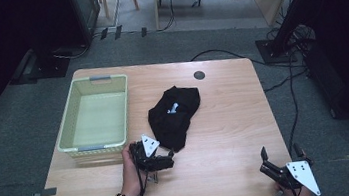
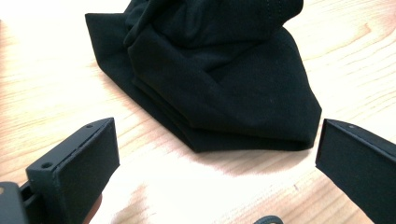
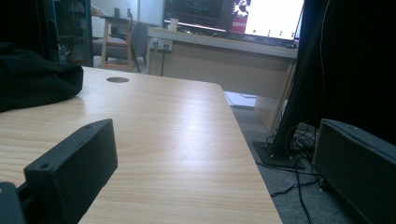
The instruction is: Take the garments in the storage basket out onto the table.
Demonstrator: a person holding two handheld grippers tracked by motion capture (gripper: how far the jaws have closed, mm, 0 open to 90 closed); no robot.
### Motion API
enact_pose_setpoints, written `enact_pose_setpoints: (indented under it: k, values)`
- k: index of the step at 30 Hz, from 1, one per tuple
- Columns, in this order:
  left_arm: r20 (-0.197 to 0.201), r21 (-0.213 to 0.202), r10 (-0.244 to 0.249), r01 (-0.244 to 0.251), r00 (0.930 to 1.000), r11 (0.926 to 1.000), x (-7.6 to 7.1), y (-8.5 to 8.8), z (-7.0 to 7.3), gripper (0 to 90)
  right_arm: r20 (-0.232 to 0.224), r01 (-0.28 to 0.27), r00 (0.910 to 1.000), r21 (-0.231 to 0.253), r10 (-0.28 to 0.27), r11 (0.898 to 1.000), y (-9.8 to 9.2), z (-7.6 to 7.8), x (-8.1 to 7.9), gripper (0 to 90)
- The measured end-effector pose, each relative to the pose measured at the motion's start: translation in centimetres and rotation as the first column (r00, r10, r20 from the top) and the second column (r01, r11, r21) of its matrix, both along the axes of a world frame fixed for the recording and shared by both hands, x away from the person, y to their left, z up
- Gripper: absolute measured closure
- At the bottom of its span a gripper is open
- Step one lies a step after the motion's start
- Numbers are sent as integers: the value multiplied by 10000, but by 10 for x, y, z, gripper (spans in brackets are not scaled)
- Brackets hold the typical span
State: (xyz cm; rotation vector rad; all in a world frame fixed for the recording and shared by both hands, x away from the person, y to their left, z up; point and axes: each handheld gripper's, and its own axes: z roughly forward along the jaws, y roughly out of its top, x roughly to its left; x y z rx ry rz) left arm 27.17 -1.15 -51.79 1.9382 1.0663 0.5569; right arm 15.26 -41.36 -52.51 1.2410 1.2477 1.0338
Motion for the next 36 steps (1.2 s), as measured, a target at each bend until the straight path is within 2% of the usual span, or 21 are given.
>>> enact_pose_setpoints:
  k: [7,13,18,36]
  values:
    - [-144,-22,116,-116,9998,9999,-6,7,0,0,14,14,10000,-1,-14,10000,0,0,0,0]
    - [-87,38,130,-130,9999,9999,-13,13,0,0,17,19,10000,-1,-19,10000,0,0,0,0]
    - [-119,-38,237,-237,9996,9997,-16,20,0,0,31,37,10000,-11,-37,10000,0,0,0,0]
    - [-142,102,448,-447,9989,9989,-27,45,0,0,24,48,10000,2,-48,10000,0,0,0,0]
